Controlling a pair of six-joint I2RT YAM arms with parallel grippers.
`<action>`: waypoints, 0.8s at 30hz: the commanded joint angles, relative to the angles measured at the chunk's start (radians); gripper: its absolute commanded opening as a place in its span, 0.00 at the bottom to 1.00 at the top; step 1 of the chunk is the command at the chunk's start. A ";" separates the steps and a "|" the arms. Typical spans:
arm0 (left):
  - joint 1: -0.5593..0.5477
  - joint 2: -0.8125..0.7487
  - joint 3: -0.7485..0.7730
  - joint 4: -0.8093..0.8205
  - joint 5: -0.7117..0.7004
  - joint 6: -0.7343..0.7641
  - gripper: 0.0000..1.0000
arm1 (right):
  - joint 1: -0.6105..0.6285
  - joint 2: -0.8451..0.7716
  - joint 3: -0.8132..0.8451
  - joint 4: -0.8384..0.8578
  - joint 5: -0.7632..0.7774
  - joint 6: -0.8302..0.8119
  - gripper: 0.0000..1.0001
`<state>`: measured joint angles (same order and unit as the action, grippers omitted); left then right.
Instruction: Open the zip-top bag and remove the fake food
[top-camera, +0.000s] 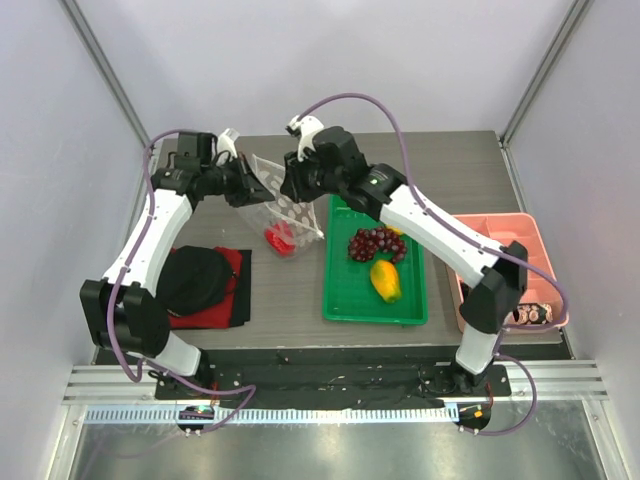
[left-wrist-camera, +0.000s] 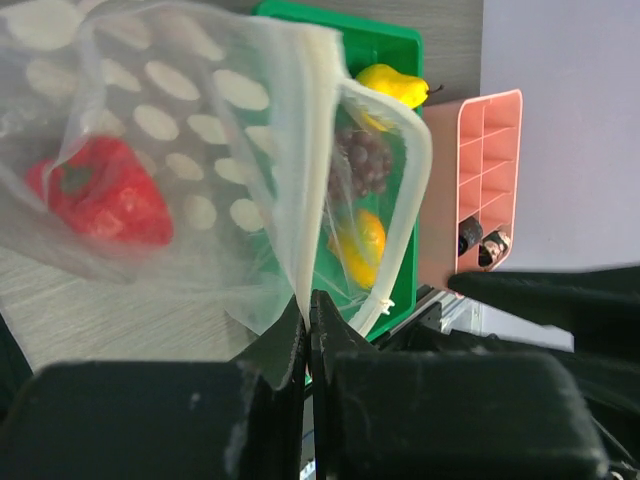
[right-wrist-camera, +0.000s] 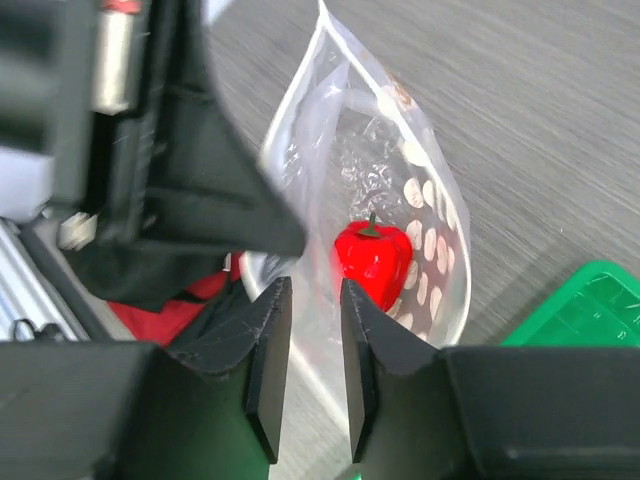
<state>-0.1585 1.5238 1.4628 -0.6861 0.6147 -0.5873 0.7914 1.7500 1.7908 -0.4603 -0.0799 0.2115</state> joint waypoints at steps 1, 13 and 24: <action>0.005 -0.060 -0.042 0.013 0.051 0.032 0.00 | -0.004 0.103 0.106 -0.050 -0.023 -0.046 0.31; 0.004 -0.059 -0.099 0.092 0.085 -0.009 0.00 | 0.008 0.351 0.213 -0.158 0.054 0.017 0.32; -0.042 -0.013 -0.102 0.503 0.292 -0.382 0.00 | 0.008 0.347 0.249 -0.254 0.075 -0.032 0.38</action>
<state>-0.1696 1.5131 1.3529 -0.4374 0.7979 -0.7883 0.7921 2.1342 1.9625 -0.6601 -0.0257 0.2153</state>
